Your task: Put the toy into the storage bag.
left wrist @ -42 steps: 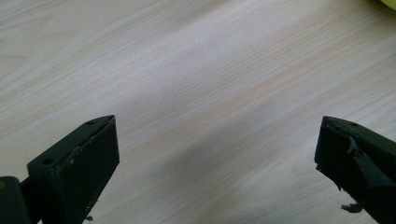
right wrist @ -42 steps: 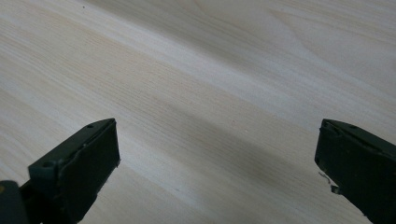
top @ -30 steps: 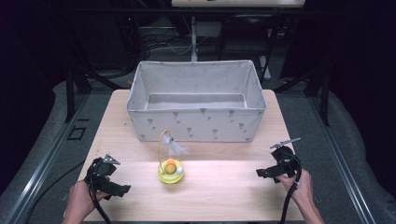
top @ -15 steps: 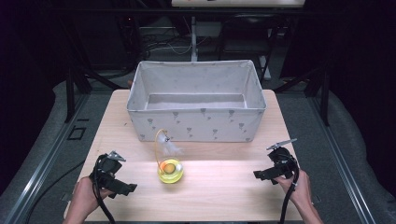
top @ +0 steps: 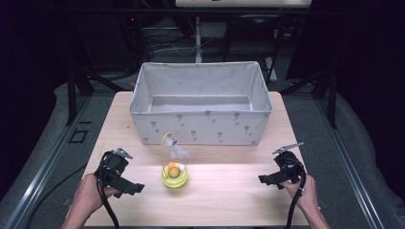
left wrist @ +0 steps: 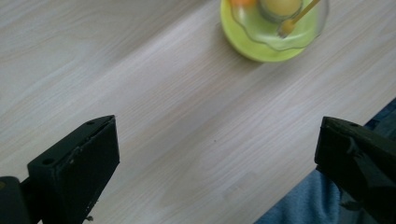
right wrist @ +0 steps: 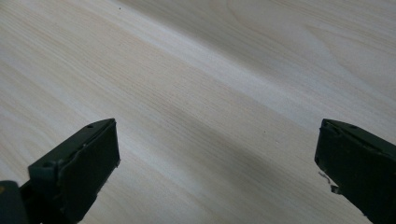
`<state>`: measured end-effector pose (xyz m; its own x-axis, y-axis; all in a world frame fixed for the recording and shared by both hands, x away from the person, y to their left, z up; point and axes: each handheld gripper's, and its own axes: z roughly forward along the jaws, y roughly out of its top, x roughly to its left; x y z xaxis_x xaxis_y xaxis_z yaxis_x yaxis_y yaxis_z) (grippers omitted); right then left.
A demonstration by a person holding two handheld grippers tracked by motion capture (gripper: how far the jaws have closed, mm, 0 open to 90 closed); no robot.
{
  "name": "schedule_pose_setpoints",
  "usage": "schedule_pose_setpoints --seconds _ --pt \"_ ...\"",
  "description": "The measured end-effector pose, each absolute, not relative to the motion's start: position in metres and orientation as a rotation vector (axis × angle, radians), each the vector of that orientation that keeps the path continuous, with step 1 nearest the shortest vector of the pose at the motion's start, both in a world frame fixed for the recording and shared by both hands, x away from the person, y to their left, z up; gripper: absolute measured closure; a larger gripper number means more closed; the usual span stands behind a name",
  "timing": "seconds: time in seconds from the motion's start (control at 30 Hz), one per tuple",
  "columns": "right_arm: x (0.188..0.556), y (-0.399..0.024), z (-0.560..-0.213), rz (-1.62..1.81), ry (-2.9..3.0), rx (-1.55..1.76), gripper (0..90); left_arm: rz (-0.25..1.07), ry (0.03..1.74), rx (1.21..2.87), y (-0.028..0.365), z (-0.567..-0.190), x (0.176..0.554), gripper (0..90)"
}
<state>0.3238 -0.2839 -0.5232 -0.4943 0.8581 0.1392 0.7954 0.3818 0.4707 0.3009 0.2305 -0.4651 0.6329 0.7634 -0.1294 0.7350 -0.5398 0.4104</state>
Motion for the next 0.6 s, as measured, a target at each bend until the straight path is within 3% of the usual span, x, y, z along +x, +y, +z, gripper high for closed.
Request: schedule_pose_setpoints --seconds 0.6 --pt "0.325 -0.284 -0.524 0.743 2.51 1.508 0.0 0.057 1.033 2.519 0.197 -0.427 0.319 0.0"
